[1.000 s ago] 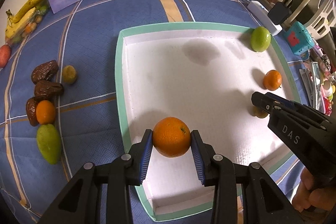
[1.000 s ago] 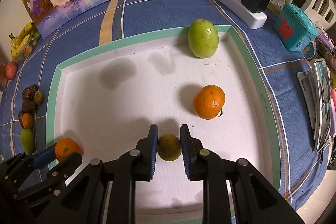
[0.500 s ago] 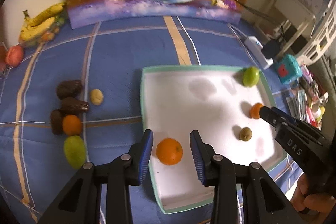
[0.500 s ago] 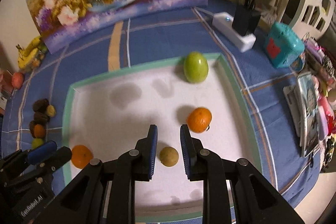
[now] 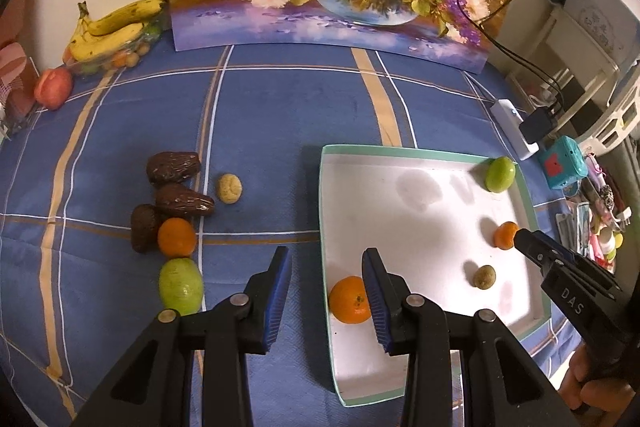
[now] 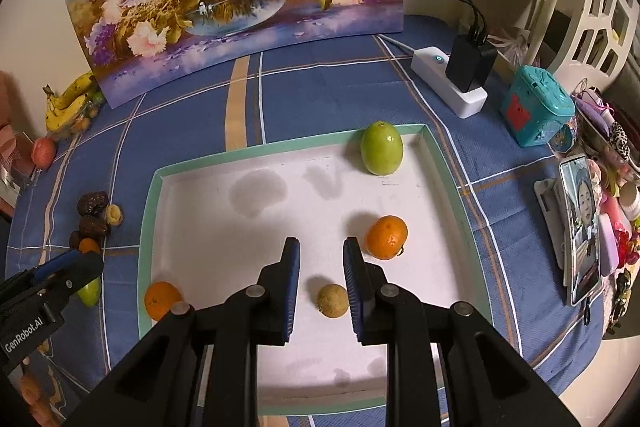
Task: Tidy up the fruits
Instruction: 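Move both open grippers back to the fruit cluster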
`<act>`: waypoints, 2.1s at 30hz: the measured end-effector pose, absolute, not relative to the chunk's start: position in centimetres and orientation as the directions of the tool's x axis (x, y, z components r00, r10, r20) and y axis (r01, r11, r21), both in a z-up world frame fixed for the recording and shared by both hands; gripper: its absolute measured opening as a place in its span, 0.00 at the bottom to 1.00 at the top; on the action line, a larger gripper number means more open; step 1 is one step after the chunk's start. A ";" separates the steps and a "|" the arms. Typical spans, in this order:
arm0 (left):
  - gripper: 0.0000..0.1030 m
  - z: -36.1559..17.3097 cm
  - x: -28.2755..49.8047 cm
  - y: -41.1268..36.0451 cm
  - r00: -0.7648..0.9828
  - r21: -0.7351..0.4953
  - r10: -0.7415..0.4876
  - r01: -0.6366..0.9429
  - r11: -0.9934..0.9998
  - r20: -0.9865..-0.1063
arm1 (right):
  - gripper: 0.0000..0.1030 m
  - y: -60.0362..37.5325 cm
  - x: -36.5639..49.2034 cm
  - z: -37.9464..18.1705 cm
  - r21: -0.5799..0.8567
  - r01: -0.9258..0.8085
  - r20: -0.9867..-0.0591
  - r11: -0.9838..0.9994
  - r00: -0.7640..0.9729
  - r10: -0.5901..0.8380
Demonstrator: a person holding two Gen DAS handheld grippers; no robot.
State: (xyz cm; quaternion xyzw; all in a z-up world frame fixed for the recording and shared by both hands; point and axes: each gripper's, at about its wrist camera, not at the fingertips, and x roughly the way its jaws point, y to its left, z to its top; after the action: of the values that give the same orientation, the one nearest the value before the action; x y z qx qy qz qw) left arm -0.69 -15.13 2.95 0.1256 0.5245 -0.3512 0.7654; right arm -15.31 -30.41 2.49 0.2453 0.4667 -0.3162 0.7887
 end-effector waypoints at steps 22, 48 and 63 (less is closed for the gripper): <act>1.00 0.8 1.9 -13.2 0.315 -0.010 -0.214 0.542 0.840 -0.925 | 0.88 -30.1 -15.0 1.5 0.081 0.725 -0.885 0.684 0.368 -0.286; 1.00 2.2 6.7 -6.9 0.413 0.021 -0.163 0.405 0.914 -0.896 | 0.91 -28.3 -12.5 1.8 0.126 0.676 -0.844 0.726 0.458 -0.281; 1.00 4.5 11.5 2.6 0.486 -0.013 -0.120 0.218 0.976 -0.866 | 0.91 -20.4 -4.8 2.6 0.171 0.489 -0.822 0.855 0.549 -0.149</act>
State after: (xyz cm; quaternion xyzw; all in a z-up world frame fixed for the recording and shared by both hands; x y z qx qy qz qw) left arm 11.45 2.58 4.49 0.0491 0.4975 -0.0984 0.8604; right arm -4.82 -20.43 2.58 0.1944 0.4370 -0.1857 0.8584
